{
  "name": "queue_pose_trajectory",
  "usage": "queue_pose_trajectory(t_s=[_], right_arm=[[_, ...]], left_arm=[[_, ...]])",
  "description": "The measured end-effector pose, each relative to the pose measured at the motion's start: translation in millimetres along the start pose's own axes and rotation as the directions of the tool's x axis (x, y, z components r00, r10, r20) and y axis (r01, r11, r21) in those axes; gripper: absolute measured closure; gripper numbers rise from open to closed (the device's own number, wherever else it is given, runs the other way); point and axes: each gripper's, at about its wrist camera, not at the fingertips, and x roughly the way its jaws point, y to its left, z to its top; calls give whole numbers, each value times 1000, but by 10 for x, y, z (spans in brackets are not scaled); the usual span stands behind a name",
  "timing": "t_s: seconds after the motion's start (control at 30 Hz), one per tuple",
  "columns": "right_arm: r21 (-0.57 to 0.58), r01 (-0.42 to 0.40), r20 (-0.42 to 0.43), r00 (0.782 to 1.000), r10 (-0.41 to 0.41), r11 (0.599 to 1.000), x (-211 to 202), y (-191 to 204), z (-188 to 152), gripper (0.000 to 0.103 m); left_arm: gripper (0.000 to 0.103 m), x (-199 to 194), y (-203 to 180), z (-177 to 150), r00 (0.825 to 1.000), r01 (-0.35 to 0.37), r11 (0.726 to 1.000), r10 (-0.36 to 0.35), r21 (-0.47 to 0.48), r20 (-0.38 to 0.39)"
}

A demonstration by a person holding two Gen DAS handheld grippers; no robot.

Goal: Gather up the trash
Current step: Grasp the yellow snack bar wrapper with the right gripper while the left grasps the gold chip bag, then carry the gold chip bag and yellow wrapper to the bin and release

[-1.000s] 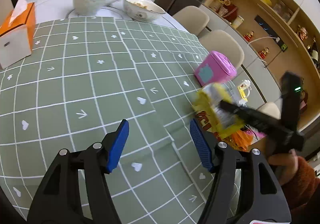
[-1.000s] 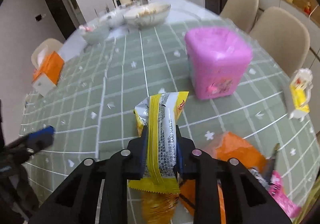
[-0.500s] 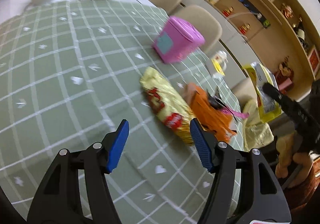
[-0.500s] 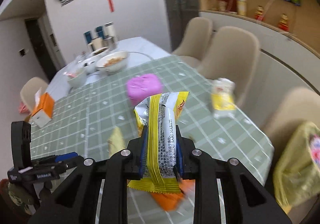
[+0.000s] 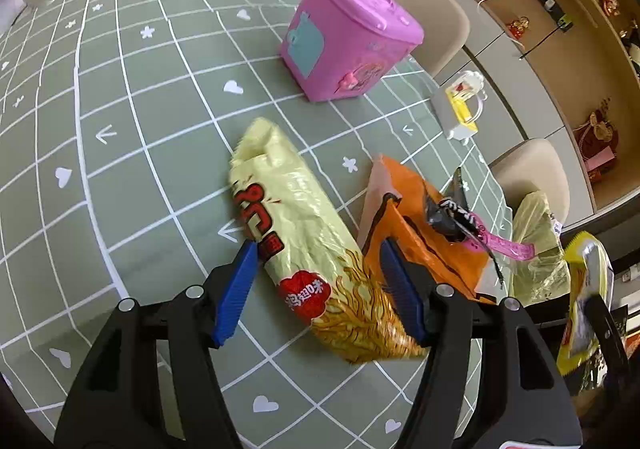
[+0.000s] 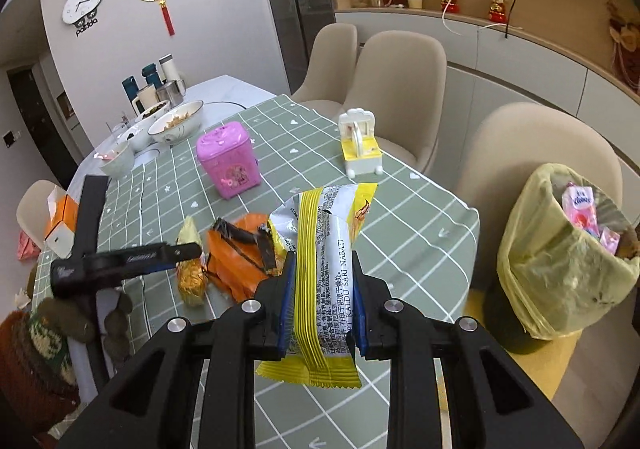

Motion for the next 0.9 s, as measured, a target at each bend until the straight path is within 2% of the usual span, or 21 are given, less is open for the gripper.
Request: queue_pose_trajectory(t_s=[0.13, 0.2, 0.3, 0.7, 0.9], right_arm=[[15, -5, -6, 1000, 5, 1000, -31, -34, -72, 79], [17, -6, -9, 1000, 6, 1000, -37, -37, -88, 79], [21, -9, -12, 1000, 9, 1000, -52, -54, -120, 79], [32, -5, -6, 1000, 6, 999, -133, -87, -166, 79], [25, -8, 18, 1000, 8, 1000, -245, -67, -173, 79]], left_arm=[[54, 38, 0, -28, 1000, -3, 1000, 3, 13, -16], [62, 4, -7, -58, 1000, 3, 1000, -3, 28, -13], [66, -64, -9, -89, 1000, 16, 999, -16, 46, -2], [66, -603, -28, -291, 995, 40, 992, -51, 117, 90], [66, -807, -292, -412, 990, 60, 976, -85, 208, 114]])
